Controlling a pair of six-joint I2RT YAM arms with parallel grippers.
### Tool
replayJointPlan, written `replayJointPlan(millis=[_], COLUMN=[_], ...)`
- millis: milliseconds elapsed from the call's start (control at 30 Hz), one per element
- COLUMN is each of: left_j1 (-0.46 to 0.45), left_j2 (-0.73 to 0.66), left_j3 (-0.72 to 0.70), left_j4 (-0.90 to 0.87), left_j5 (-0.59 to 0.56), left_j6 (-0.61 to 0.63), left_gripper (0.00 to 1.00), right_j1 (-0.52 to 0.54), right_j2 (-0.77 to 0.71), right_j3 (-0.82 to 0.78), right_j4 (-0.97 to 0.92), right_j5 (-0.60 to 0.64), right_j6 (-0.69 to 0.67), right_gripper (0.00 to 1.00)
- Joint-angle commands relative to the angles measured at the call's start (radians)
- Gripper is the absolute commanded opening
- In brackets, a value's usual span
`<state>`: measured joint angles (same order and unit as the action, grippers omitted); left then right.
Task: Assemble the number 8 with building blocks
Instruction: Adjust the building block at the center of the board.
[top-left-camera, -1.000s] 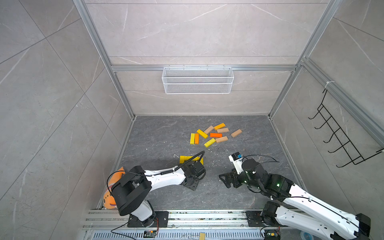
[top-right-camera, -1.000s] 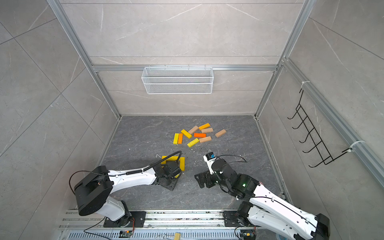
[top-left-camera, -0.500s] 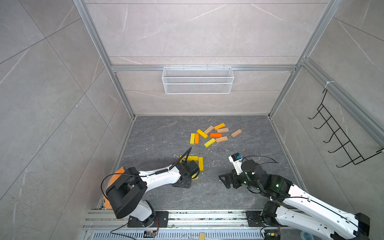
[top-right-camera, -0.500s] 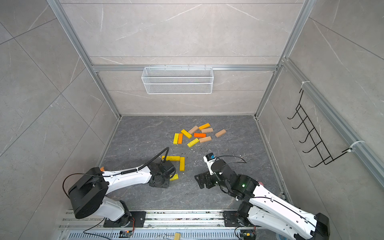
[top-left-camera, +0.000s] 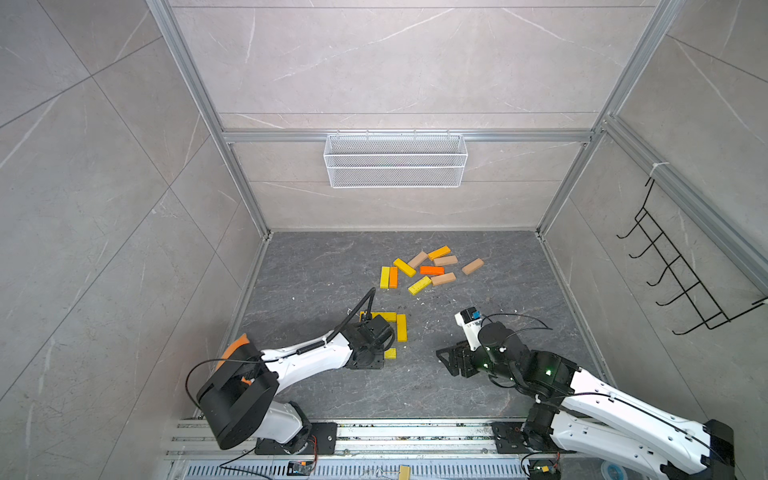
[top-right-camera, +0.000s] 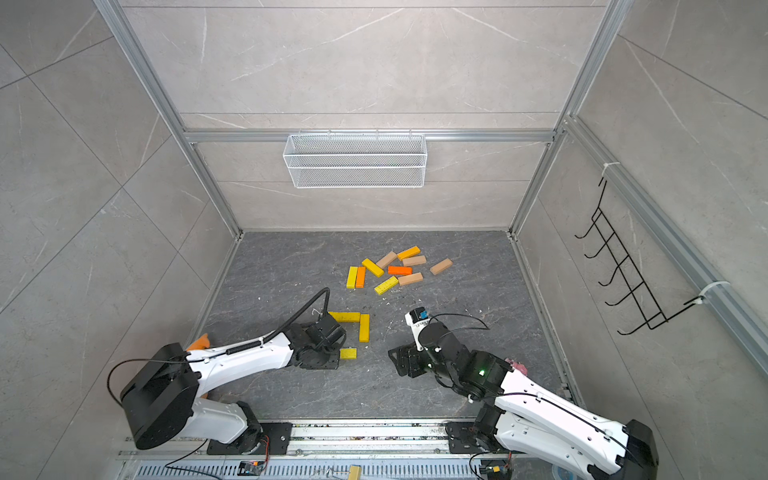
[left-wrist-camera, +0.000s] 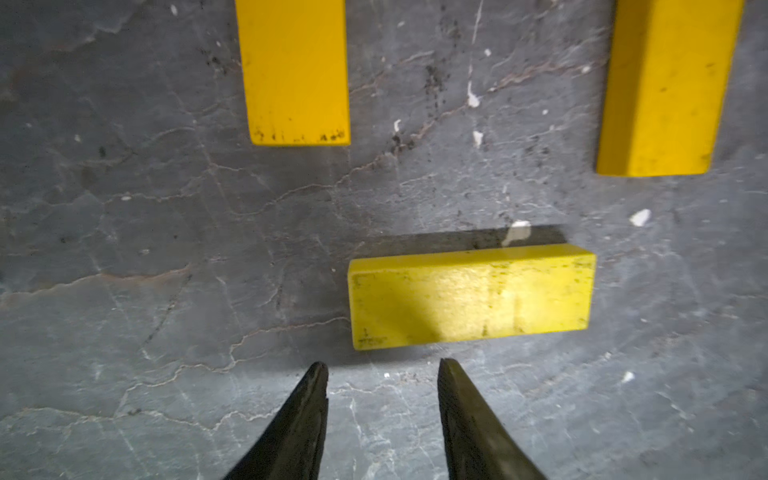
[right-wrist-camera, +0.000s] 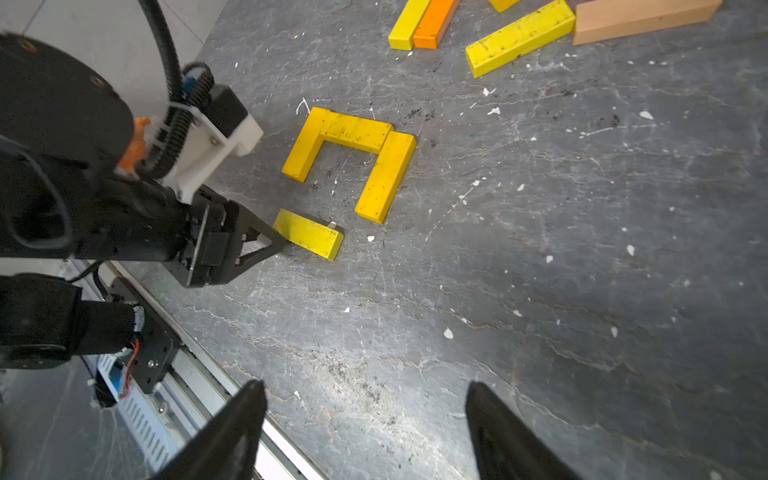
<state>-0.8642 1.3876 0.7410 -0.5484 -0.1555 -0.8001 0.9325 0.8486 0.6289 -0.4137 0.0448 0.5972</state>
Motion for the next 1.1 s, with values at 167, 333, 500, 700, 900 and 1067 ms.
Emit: replayJointPlan(millis=[167, 333, 500, 700, 900, 1067], left_j1=[0.038, 0.056, 0.071, 0.071, 0.071, 0.070], left_j2=[-0.073, -0.095, -0.088, -0.094, -0.081, -0.073], left_j3=[-0.086, -0.126, -0.151, -0.179, -0.186, -0.194], left_j4=[0.072, 0.146, 0.202, 0.242, 0.270, 0.293], left_j5=[0.054, 0.089, 0.110, 0.110, 0.122, 0.131], left_j6=[-0.022, -0.003, 0.025, 0.034, 0.051, 0.053], left_gripper=[0.45, 0.44, 0.43, 0.40, 0.40, 0.40], right_j1=[0.181, 0.234, 0.241, 0.227, 0.195, 0.170], right_j2=[0.238, 0.430, 0.562, 0.699, 0.771, 0.795], right_j3=[0.020, 0.078, 0.120, 0.192, 0.199, 0.191], right_j4=[0.190, 0.288, 0.376, 0.412, 0.450, 0.457], right_j5=[0.211, 0.214, 0.184, 0.130, 0.091, 0.076], right_j6=[0.267, 0.322, 0.335, 0.337, 0.361, 0.373], right_gripper=[0.59, 0.52, 0.48, 0.41, 0.37, 0.36])
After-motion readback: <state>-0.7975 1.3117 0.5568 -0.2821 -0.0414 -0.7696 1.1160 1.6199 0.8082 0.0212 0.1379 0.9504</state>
